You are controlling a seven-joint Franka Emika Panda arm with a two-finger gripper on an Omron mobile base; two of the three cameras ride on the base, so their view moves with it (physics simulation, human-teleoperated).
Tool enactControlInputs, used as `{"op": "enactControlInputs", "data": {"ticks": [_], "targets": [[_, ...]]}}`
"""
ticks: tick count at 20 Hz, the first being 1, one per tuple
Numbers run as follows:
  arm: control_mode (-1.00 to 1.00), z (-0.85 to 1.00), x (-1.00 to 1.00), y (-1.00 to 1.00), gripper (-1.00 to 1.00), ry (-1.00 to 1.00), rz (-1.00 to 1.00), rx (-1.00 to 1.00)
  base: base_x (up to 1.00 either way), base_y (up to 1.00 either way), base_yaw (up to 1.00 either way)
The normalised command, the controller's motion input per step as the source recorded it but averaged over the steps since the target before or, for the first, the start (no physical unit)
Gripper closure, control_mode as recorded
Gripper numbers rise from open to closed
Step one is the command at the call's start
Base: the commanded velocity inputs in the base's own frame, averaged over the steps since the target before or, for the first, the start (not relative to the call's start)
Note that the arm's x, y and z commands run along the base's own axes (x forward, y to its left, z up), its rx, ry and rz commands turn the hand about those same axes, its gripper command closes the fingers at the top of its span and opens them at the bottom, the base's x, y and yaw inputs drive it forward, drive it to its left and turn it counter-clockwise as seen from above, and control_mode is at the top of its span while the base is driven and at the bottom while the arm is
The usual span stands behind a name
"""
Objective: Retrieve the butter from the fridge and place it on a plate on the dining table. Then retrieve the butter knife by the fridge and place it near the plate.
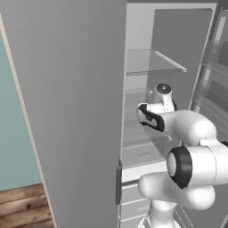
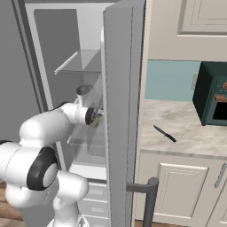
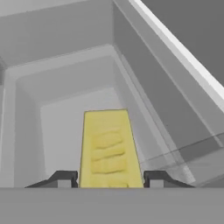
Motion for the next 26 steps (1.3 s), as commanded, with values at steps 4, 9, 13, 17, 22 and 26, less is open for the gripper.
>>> {"op": "enactControlInputs", "data": {"ticks": [4,9,13,17,22,26], "targets": [[-1.0,0.19,-0.92,0.0,1.0,0.02,0.0,0.05,0.0,0.0,0.0],[-1.0,0.27,-0.74,0.12,1.0,0.09,0.0,0.01,0.0,0.0,0.0],[-1.0,0.18,-0.4,0.09,1.0,0.19,0.0,0.0,0.0,0.0,0.0],[-1.0,0.08,-0.18,0.12,1.0,0.19,0.0,0.0,0.0,0.0,0.0],[-1.0,0.17,-0.6,0.23,1.0,0.17,0.0,0.0,0.0,0.0,0.0],[-1.0,0.17,-0.84,0.22,1.0,0.13,0.0,0.02,0.0,0.0,0.0]]}}
